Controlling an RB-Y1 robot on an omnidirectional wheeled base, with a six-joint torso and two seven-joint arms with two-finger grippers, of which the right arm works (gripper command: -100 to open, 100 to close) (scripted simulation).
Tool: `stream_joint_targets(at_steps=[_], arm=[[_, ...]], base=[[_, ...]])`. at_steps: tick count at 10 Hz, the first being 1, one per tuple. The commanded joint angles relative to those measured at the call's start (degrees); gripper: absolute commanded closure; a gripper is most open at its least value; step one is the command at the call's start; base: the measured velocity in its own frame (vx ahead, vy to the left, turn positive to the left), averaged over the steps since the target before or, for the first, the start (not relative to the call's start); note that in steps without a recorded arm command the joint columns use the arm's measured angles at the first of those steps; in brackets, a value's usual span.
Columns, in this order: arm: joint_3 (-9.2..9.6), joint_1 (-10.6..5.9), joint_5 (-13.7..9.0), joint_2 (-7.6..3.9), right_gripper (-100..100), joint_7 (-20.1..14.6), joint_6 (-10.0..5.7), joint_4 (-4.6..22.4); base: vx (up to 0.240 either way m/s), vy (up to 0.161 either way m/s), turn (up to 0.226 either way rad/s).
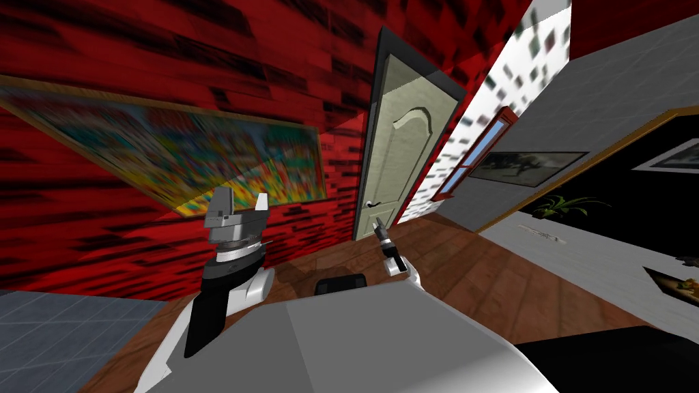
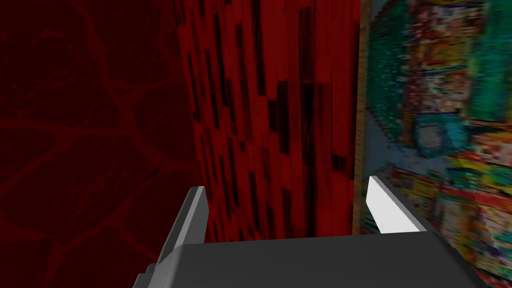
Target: Pull the door open
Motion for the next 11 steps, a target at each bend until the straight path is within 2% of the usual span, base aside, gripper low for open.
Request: stream_joint_targets(at_steps=[1, 11], arm=[[0.35, -0.84, -0.43, -0.68, -100, -0.34, -0.43, 2.5], [2.19, -4.49, -2.64, -4.18, -100, -1.84, -1.19, 13.75]], base=[[0.084, -0.095, 0.084], [0.067, -0.085, 0.079]])
